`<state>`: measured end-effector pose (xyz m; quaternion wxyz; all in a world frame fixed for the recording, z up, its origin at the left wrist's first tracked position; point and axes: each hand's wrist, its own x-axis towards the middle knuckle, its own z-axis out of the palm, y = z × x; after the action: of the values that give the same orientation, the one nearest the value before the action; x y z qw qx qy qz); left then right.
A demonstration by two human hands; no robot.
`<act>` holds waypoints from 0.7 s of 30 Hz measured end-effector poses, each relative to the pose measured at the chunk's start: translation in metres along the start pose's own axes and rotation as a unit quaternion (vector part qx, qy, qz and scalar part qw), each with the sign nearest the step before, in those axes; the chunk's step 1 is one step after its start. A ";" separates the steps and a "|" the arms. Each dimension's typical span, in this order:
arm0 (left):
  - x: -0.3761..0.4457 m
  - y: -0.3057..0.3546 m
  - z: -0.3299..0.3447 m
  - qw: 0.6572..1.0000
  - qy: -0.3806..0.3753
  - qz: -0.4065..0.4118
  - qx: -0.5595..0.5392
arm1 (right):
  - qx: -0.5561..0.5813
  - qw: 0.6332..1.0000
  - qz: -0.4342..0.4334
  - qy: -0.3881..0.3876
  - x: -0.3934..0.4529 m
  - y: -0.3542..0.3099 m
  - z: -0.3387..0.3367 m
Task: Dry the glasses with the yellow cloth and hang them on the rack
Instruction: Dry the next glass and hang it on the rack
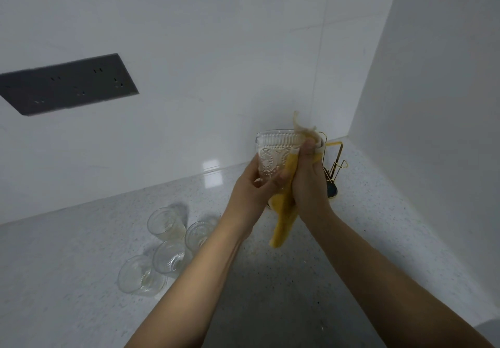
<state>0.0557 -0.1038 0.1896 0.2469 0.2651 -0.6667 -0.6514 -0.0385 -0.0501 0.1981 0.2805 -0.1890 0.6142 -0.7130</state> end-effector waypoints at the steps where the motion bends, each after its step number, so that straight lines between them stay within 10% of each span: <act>1: -0.001 0.000 0.000 1.000 0.001 -0.010 -0.030 | -0.013 1.000 0.011 0.017 0.002 -0.001 0.000; 21: -0.007 0.000 -0.002 0.988 -0.041 -0.044 -0.139 | -0.023 0.998 0.064 0.010 0.004 -0.009 -0.013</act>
<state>0.0621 -0.1007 0.1896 0.2248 0.2301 -0.5667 -0.7585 -0.0510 -0.0421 0.2039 0.3147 -0.1491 0.6443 -0.6809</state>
